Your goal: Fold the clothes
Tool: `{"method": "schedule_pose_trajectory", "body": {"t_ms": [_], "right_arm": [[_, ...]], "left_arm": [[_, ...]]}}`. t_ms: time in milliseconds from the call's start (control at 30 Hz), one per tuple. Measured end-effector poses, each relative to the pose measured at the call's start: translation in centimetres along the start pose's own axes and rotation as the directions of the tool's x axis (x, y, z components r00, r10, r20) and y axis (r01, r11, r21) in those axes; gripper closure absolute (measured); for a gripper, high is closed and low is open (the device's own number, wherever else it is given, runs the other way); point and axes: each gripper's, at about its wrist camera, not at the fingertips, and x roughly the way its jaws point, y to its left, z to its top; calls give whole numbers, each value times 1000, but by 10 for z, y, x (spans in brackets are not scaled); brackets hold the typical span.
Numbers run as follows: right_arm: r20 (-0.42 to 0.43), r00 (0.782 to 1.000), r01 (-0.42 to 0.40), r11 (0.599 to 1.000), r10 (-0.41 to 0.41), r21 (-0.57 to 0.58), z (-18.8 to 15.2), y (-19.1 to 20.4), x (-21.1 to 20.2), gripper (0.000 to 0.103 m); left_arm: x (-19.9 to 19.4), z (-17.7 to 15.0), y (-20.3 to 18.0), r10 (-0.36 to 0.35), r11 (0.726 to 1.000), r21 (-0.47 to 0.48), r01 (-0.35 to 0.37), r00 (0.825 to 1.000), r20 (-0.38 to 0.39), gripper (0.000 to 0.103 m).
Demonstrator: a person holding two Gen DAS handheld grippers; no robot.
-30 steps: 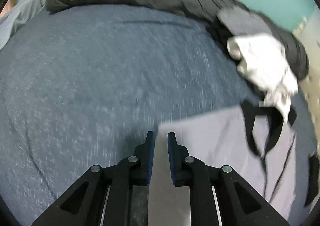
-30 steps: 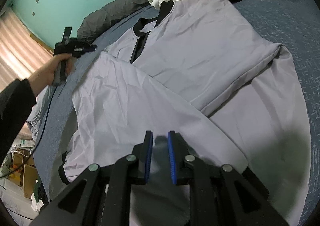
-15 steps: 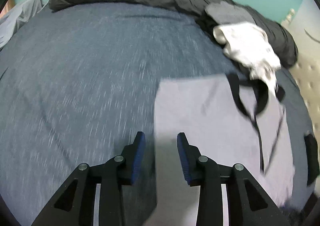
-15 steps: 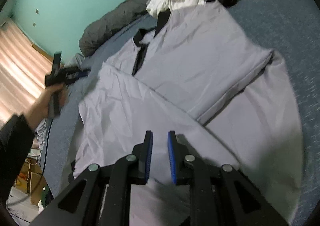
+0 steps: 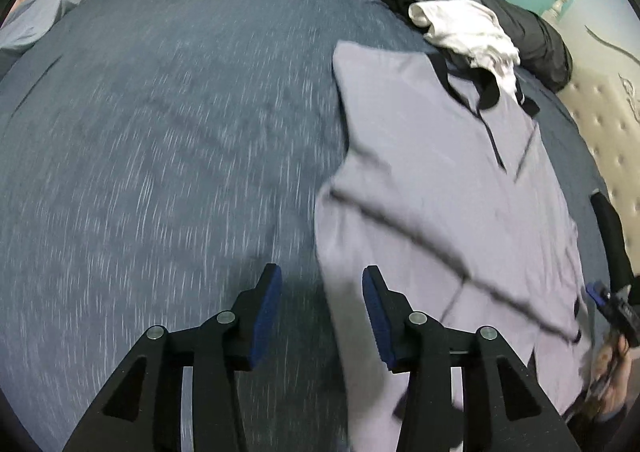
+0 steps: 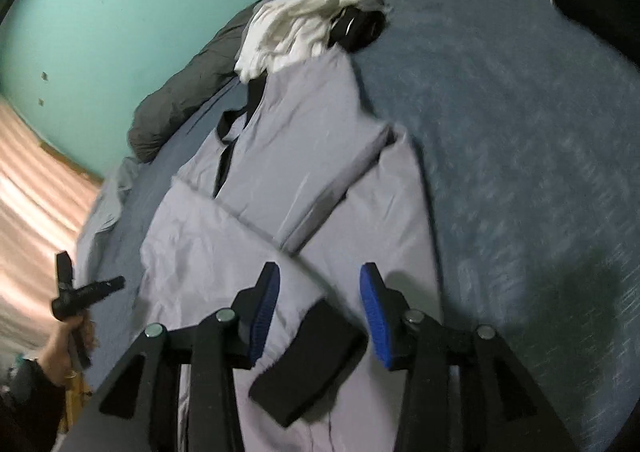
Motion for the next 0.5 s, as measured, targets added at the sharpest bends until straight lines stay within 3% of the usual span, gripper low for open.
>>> {"method": "schedule_pose_trajectory", "body": {"t_ms": [200,233,300,500], "right_arm": [[-74,997,20,998,-25,-62,-17,6,17,63],[-76,997,20,997,-26,-69,-18,7,18,77],[-82,996,26,996,-34,-90,-19,10,17,95],[-66,995,60,992,-68,-114,-29,16,1,102]], "left_arm": [[-19,-35,4,-4,999,-33,3,1000,-12,57],[-24,-39,3,-3,1000,-29,2,1000,-8,57],[-34,-43,2,-4,1000,-29,4,1000,1,55],[-46,-54,0,-8,1000,-22,8,1000,7,53]]}}
